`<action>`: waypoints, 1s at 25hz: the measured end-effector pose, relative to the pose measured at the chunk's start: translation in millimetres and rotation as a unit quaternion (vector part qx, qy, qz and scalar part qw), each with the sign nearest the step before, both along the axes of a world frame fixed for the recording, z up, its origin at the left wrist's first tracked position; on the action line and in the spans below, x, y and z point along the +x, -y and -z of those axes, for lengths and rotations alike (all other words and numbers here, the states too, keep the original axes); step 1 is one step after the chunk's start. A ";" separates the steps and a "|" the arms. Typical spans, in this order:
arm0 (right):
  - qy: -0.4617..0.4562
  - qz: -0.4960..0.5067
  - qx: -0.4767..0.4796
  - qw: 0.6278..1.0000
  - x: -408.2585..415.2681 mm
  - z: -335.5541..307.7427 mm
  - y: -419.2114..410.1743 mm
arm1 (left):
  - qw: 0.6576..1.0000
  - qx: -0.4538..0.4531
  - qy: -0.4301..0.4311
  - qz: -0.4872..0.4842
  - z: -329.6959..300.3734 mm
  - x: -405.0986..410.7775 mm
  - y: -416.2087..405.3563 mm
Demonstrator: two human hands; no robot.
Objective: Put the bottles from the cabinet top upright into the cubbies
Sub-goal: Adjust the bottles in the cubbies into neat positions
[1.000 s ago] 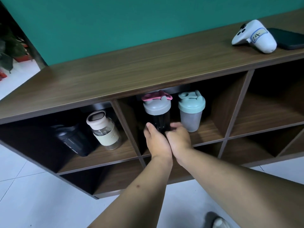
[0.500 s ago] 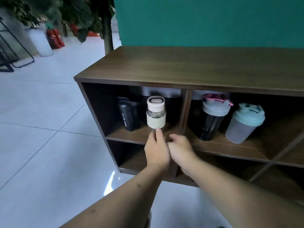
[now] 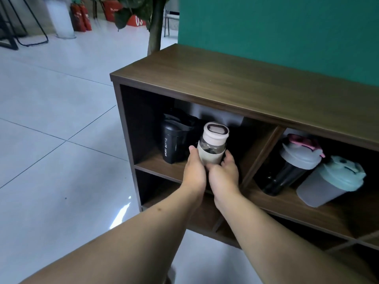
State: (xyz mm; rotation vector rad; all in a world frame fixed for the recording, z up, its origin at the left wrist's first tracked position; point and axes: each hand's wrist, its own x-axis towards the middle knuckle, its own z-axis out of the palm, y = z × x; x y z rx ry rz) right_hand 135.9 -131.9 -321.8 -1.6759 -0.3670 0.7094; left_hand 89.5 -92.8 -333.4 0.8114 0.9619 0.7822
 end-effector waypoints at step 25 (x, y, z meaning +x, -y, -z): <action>-0.049 -0.114 0.013 0.992 -52.0 -20.9 -50.9 | 0.991 -0.046 0.039 -0.121 14.6 -44.4 -76.3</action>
